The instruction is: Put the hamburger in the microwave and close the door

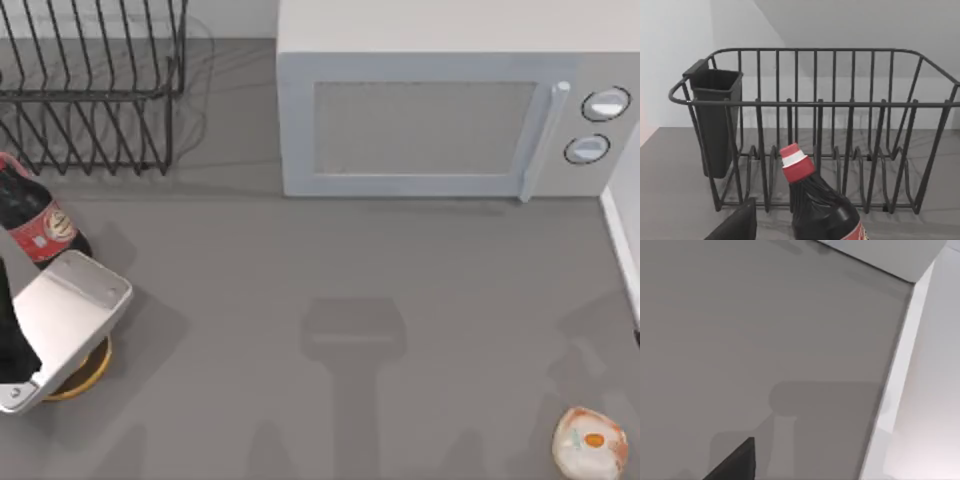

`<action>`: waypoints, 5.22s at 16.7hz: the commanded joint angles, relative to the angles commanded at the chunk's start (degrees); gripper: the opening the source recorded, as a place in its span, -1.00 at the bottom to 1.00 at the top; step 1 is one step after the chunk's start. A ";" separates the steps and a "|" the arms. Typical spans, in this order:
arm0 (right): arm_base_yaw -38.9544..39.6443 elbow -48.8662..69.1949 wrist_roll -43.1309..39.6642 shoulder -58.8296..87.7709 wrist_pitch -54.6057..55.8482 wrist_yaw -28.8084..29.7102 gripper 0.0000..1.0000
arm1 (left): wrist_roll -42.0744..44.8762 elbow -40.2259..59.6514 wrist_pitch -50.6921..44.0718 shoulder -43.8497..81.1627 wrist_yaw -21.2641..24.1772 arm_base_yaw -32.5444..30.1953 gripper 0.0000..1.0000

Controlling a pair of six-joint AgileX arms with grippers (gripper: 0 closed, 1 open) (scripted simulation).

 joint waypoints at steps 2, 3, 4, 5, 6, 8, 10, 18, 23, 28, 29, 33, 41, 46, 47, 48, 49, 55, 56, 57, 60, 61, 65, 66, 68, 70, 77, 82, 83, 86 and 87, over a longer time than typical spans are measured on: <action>3.35 5.44 -4.43 10.80 -6.85 -0.04 1.00 | 0.00 0.00 0.00 0.00 0.00 0.00 1.00; 4.98 8.11 -6.60 15.99 -10.21 -0.06 1.00 | 0.00 0.00 0.00 0.00 0.00 0.00 1.00; 6.55 10.72 -8.72 20.82 -13.47 -0.07 1.00 | 0.00 0.00 0.00 0.00 0.00 0.00 1.00; 8.05 13.24 -10.75 25.28 -16.57 -0.07 1.00 | 0.00 0.00 0.00 0.00 0.00 0.00 1.00; 9.47 15.65 -12.68 29.39 -19.48 -0.06 1.00 | 0.00 0.00 0.00 0.00 0.00 0.00 1.00; 12.02 20.04 -16.16 36.71 -24.62 0.00 1.00 | 0.00 0.00 0.00 0.00 0.00 0.00 1.00; 14.09 23.69 -18.98 42.78 -28.67 0.10 1.00 | 0.00 0.00 0.00 0.00 0.00 0.00 1.00; 16.25 27.62 -21.91 48.93 -32.79 0.30 1.00 | 0.00 0.00 0.00 0.00 0.00 0.00 1.00; 16.17 25.25 -21.89 50.96 -28.57 0.29 1.00 | 0.00 0.00 0.00 0.00 0.00 0.00 1.00; 16.30 18.98 -21.67 57.58 -14.99 0.29 1.00 | 0.00 0.00 0.00 0.00 0.00 0.00 1.00; 16.34 17.95 -21.66 58.70 -12.97 0.29 1.00 | 0.00 0.00 0.00 0.00 0.00 0.00 1.00; 16.38 16.64 -21.61 60.14 -10.61 0.29 1.00 | 0.00 0.00 0.00 0.00 0.00 0.00 1.00; 16.38 16.64 -21.61 60.14 -10.61 0.29 0.10 | 0.00 0.00 0.00 0.00 0.00 0.00 1.00; 16.38 16.64 -21.61 60.14 -10.61 0.29 -0.66 | 0.00 0.00 0.00 0.00 0.00 0.00 1.00; 16.38 16.64 -21.61 60.14 -10.61 0.29 -0.81 | 0.00 0.00 0.00 0.00 0.00 0.00 1.00; 16.38 16.64 -21.61 60.14 -10.61 0.29 -0.96 | 0.00 0.00 0.00 0.00 0.00 0.00 1.00; 16.38 16.64 -21.61 60.14 -10.61 0.29 -1.00 | 0.00 0.00 0.00 0.00 0.00 0.00 1.00; 16.38 16.64 -21.61 60.14 -10.61 0.29 -1.00 | 0.00 0.00 0.00 0.00 0.00 0.00 1.00; 16.38 16.64 -21.61 60.14 -10.61 0.29 -1.00 | 0.00 0.00 0.00 0.00 0.00 0.00 1.00; 16.22 18.91 -21.35 55.95 -16.01 -0.63 -1.00 | 0.00 0.00 0.00 0.00 0.00 0.00 1.00; 16.25 20.55 -21.47 55.13 -18.27 -0.63 -1.00 | 0.00 0.00 0.00 0.00 0.00 0.00 1.00; 16.20 21.77 -21.47 54.50 -20.17 -0.62 -1.00 | 0.00 0.00 0.00 0.00 0.00 0.00 1.00; 16.10 28.09 -21.66 50.90 -30.71 -0.60 -1.00 | 0.00 0.00 0.00 0.00 0.00 0.00 1.00; 16.10 29.75 -21.73 49.83 -33.62 -0.61 -1.00 | 0.00 0.00 0.00 0.00 0.00 0.00 1.00; 16.08 32.71 -21.81 47.81 -38.72 -0.62 -1.00 | 0.00 0.00 0.00 0.00 0.00 0.00 1.00; 15.99 34.70 -21.79 46.34 -41.63 -0.62 -1.00 | 0.00 0.00 0.00 0.00 0.00 0.00 1.00; 16.21 35.26 -21.37 46.61 -41.44 -0.39 -1.00 | 0.00 0.00 0.00 0.00 0.00 0.00 1.00; 17.74 39.44 -15.44 54.11 -29.57 4.05 -1.00 | 0.00 0.00 0.00 0.00 0.00 0.00 1.00; 18.09 40.48 -13.47 56.65 -25.54 5.45 -1.00 | 0.00 0.00 0.00 0.00 0.00 0.00 1.00; 19.07 43.44 -6.50 65.56 -11.13 10.29 -1.00 | 0.00 0.00 0.00 0.00 0.00 0.00 1.00; 19.37 44.36 -3.93 68.74 -5.76 12.06 -1.00 | 0.00 0.00 0.00 0.00 0.00 0.00 1.00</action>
